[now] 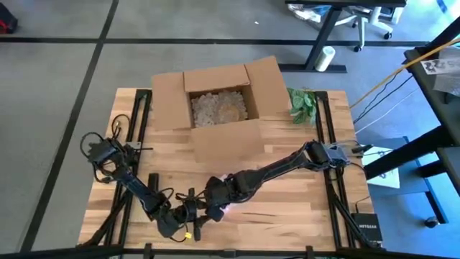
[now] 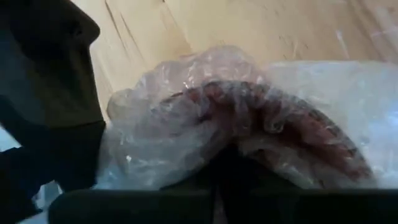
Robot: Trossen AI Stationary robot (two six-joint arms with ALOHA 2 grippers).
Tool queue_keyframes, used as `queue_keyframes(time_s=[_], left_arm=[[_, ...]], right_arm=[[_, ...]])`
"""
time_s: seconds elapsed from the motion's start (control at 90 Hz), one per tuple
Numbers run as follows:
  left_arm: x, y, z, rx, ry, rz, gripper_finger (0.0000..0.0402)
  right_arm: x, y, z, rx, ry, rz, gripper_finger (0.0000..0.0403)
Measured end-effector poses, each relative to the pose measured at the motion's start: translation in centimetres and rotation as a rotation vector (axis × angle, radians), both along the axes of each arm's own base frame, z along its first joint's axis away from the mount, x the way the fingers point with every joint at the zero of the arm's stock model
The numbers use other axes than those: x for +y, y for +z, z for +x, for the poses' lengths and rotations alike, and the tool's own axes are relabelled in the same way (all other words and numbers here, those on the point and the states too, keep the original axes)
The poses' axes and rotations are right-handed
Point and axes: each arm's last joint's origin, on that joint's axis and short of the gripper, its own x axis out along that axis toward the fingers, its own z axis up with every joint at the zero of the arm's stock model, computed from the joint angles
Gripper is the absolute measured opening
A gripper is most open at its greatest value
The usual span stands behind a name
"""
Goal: Wrap mug
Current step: Wrap the red mug with bubble wrap
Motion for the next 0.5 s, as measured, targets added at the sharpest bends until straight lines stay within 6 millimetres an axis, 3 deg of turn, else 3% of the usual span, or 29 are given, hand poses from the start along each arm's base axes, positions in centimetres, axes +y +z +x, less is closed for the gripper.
queue_keyframes(time_s=[0.2, 0.5], left_arm=[[0.0, -0.1, 0.0, 0.004, 0.001, 0.005, 0.0129], [0.1, -0.3, -0.1, 0.012, 0.007, -0.002, 0.0129]], right_arm=[[0.4, 1.7, -0.5, 0.04, 0.009, 0.018, 0.0], [2.2, 10.3, -3.1, -0.003, 0.016, -0.164, 0.0]])
